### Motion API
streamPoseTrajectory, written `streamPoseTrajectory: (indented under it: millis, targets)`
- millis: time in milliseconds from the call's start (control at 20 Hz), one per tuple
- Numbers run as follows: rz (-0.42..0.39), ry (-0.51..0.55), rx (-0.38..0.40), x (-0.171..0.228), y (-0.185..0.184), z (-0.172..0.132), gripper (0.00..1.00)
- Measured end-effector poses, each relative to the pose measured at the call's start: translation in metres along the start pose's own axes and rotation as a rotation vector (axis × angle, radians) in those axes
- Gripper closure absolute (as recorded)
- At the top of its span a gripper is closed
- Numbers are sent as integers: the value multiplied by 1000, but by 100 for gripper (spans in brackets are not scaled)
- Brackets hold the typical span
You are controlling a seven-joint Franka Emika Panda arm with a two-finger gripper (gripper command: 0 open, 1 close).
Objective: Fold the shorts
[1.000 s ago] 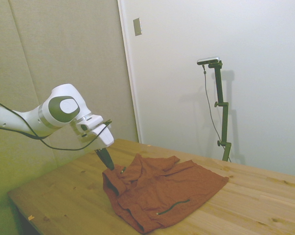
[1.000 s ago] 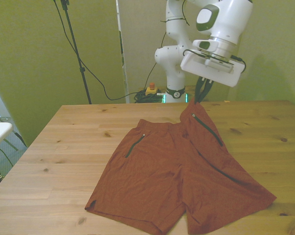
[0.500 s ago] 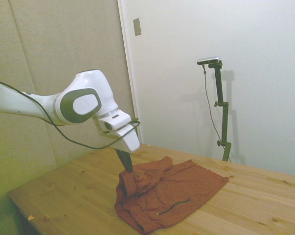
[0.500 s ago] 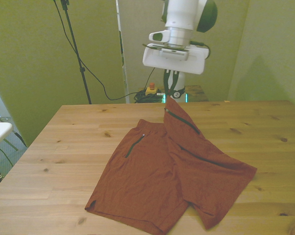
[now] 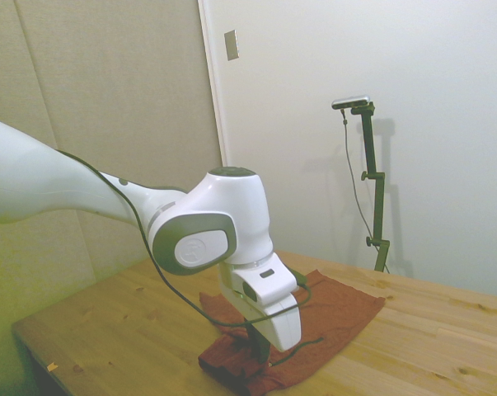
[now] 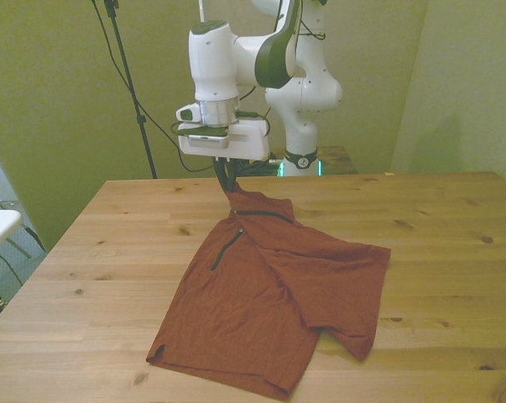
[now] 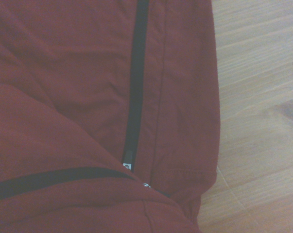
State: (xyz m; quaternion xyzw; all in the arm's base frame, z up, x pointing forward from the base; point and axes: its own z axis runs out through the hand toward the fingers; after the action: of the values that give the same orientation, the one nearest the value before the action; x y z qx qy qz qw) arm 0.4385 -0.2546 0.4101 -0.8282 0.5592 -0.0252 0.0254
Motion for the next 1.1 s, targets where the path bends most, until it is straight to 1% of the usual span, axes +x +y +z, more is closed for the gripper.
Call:
streamPoseTrajectory:
  millis: [150,300,450,550,650,750,850,950,1100]
  targets:
    - [12,-3,-10,8,1,12,0]
    - [8,18,-22,14,1,21,0]
    - [-38,84,-50,16,-3,18,0]
    - [-91,173,-102,4,-13,7,0]
    - [-130,280,-151,-27,-31,-10,0]
    - [-168,388,-206,-73,-50,-26,0]
    - [-244,477,-246,-126,-68,-37,0]
    - [-360,531,-259,-175,-86,-35,0]
    - [-529,616,-286,-236,-104,-7,0]
